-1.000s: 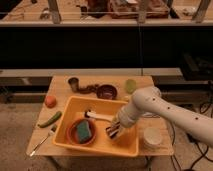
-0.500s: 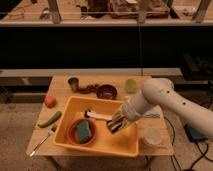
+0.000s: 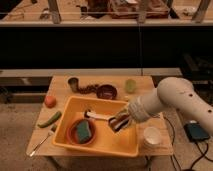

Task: Place eraser in purple bowl

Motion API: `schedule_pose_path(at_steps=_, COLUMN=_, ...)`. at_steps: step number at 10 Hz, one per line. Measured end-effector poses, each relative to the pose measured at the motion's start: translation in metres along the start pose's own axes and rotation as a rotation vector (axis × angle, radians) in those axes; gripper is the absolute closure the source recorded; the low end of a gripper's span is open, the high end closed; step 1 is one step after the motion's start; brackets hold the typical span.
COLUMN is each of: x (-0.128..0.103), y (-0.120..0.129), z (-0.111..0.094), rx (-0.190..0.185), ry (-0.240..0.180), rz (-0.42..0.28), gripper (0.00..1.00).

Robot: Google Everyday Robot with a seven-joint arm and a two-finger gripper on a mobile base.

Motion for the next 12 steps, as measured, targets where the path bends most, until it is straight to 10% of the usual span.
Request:
schedule_pose_path(at_steps=6, x=0.051, y=-0.079, z=0.011, rx=0.041, ry=0.070, rz=-0.034, gripper=1.00)
schedule_pose_path(at_steps=12, x=0.120, y=-0.225, z=0.020, rx=0.082, ry=0.109, rz=-0.063, gripper=1.00)
